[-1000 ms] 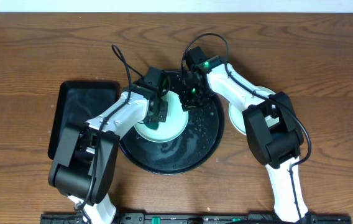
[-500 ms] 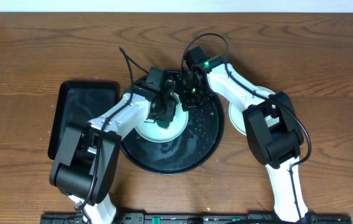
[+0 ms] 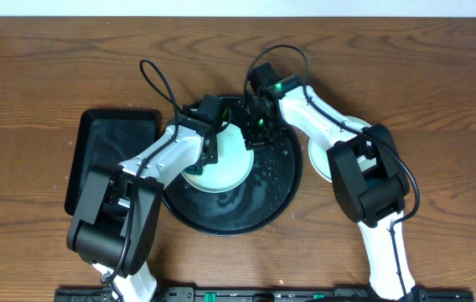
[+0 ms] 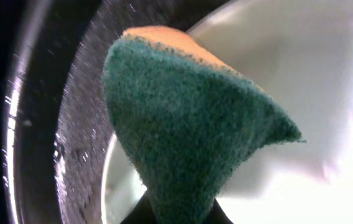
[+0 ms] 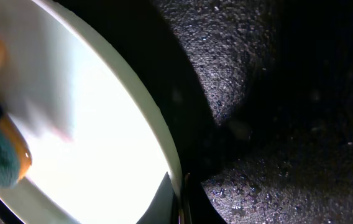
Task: Clean dirty plates on tray and stack at the side
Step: 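Scrub the last green plate with the sponge in the left gripper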
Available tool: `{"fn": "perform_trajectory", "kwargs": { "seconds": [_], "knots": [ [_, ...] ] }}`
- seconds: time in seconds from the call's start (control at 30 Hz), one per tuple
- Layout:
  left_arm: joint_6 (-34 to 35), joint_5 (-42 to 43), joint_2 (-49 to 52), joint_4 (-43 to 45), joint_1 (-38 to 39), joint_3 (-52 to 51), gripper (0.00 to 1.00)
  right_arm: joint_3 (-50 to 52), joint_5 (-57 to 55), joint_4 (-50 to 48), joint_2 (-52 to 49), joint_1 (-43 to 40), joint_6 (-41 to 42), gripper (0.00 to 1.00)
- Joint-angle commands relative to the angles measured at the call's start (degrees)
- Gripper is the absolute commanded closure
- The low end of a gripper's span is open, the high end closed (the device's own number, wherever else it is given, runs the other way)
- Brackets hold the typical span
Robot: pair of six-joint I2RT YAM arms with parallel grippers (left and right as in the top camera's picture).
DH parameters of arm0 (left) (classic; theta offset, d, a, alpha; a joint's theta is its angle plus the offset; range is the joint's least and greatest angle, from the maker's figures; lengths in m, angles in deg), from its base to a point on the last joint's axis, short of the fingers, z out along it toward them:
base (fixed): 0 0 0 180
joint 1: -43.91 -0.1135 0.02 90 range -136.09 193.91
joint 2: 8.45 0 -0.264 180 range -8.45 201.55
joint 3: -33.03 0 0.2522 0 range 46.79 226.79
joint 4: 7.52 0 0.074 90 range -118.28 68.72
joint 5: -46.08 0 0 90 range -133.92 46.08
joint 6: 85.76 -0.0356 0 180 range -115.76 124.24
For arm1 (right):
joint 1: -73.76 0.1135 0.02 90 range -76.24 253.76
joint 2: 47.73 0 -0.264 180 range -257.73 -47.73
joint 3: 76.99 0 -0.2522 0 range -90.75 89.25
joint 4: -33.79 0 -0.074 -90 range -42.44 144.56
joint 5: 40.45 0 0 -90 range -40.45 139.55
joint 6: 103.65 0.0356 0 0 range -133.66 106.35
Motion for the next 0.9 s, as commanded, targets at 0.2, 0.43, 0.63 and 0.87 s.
{"fn": "perform_trajectory", "kwargs": {
  "seconds": [0.2, 0.43, 0.63, 0.87],
  "knots": [
    [-21.6, 33.7, 1.2, -1.9, -0.5, -0.7, 0.93, 0.6, -0.2, 0.4, -3.1, 0.5, -0.3, 0.99],
    [-19.6, 25.8, 1.2, 8.4, -0.7, -0.7, 0.92, 0.6, -0.2, 0.4, -3.1, 0.5, -0.3, 0.99],
    [-8.5, 3.6, 1.2, 14.0, -0.9, -0.7, 0.93, 0.6, -0.2, 0.4, -3.1, 0.5, -0.3, 0.99],
    [-5.2, -5.3, 0.7, 9.7, -1.8, 2.1, 0.92, 0.6, -0.2, 0.4, -3.1, 0.5, -0.3, 0.99]
  ]
}}
